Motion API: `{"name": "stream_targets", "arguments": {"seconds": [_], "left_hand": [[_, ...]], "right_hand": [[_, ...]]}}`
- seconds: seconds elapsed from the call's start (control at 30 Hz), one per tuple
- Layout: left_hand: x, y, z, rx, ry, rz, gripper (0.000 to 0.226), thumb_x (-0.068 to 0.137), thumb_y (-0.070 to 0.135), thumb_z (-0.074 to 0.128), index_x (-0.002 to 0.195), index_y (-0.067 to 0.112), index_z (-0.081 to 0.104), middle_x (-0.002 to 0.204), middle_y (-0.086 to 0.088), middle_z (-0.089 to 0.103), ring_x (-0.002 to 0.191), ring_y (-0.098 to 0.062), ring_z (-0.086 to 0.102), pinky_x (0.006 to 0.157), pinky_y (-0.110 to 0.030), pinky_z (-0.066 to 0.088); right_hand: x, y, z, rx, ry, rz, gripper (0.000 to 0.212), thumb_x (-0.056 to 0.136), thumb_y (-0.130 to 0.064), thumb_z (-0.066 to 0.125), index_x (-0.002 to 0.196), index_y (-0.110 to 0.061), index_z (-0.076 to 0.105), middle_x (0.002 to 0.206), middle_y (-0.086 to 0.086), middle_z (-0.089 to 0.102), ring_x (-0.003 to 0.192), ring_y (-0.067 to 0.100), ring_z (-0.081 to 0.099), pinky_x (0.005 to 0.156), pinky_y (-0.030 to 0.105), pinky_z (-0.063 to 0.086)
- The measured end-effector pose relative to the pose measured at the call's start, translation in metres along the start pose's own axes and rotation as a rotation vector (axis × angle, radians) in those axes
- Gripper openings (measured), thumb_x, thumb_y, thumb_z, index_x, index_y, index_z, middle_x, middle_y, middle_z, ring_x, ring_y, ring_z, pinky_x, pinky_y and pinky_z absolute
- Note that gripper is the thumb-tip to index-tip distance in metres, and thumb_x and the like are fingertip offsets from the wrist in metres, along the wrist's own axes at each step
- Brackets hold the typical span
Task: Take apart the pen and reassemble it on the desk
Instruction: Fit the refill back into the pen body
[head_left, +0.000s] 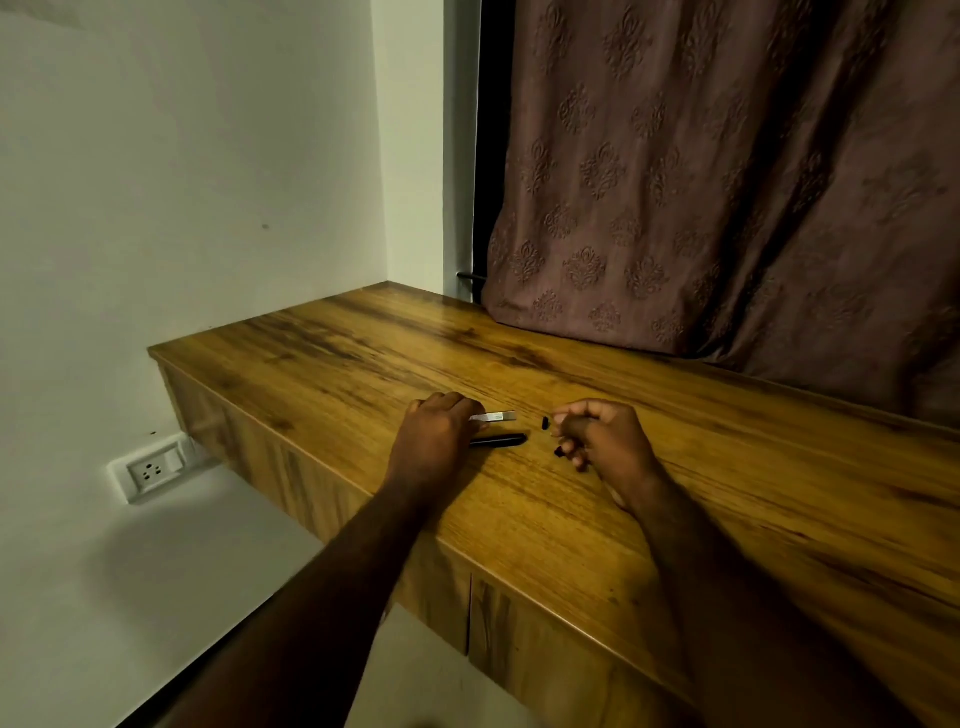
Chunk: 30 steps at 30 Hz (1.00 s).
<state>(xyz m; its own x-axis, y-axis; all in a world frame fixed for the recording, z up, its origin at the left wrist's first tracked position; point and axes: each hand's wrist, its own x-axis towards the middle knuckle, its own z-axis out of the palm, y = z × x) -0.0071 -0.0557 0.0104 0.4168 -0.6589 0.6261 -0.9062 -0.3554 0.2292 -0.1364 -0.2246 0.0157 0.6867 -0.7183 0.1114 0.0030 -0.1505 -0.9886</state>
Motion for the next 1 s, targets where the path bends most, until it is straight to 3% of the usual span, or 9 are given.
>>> {"name": "stream_targets", "arguments": {"seconds": [0.1,0.27,0.47,0.67,0.83,1.0], "left_hand": [[-0.001,0.002,-0.002,0.017,-0.009,0.051,0.021,0.090,0.022,0.057,0.104,0.012,0.067,0.098,-0.009,0.069,0.092,-0.030,0.061,0.079,-0.040,0.040],[-0.001,0.007,-0.007,0.111,-0.023,0.159,0.031,0.088,0.028,0.045,0.099,0.012,0.069,0.090,-0.009,0.069,0.082,-0.031,0.062,0.070,-0.039,0.043],[-0.003,0.009,-0.007,0.136,0.008,0.173,0.018,0.086,0.018,0.063,0.102,0.013,0.070,0.096,-0.008,0.069,0.085,-0.030,0.061,0.070,-0.039,0.041],[-0.003,0.012,-0.007,0.174,0.048,0.225,0.026,0.076,0.009,0.073,0.102,0.011,0.070,0.099,-0.010,0.068,0.087,-0.031,0.063,0.069,-0.040,0.046],[-0.003,0.012,-0.007,0.195,0.032,0.256,0.033,0.083,0.019,0.046,0.105,0.010,0.070,0.103,-0.011,0.067,0.089,-0.029,0.064,0.070,-0.039,0.048],[-0.002,0.010,-0.003,0.149,0.025,0.212,0.031,0.076,0.008,0.074,0.106,0.008,0.068,0.105,-0.014,0.066,0.091,-0.032,0.064,0.072,-0.042,0.049]], "right_hand": [[-0.007,-0.004,0.017,0.125,-0.123,0.060,0.007,0.088,-0.003,0.061,0.089,-0.001,0.068,0.071,0.014,0.066,0.049,0.017,0.054,0.044,0.026,0.043],[-0.011,-0.005,0.031,0.225,-0.162,0.121,0.017,0.090,-0.012,0.063,0.093,0.005,0.066,0.070,0.014,0.067,0.051,0.018,0.058,0.047,0.026,0.051],[-0.010,-0.006,0.033,0.249,-0.100,0.167,0.011,0.086,-0.007,0.066,0.088,0.004,0.068,0.071,0.015,0.064,0.053,0.018,0.057,0.048,0.025,0.050],[-0.012,-0.006,0.034,0.262,-0.131,0.226,0.005,0.087,0.000,0.063,0.085,0.003,0.066,0.072,0.017,0.068,0.055,0.017,0.066,0.052,0.025,0.056],[-0.011,-0.007,0.033,0.291,-0.158,0.271,0.004,0.087,0.002,0.062,0.086,0.004,0.066,0.070,0.016,0.067,0.053,0.017,0.067,0.052,0.026,0.056],[-0.011,-0.010,0.032,0.303,-0.176,0.280,0.006,0.087,0.000,0.062,0.087,0.004,0.067,0.072,0.016,0.069,0.055,0.017,0.068,0.052,0.025,0.056]]}}
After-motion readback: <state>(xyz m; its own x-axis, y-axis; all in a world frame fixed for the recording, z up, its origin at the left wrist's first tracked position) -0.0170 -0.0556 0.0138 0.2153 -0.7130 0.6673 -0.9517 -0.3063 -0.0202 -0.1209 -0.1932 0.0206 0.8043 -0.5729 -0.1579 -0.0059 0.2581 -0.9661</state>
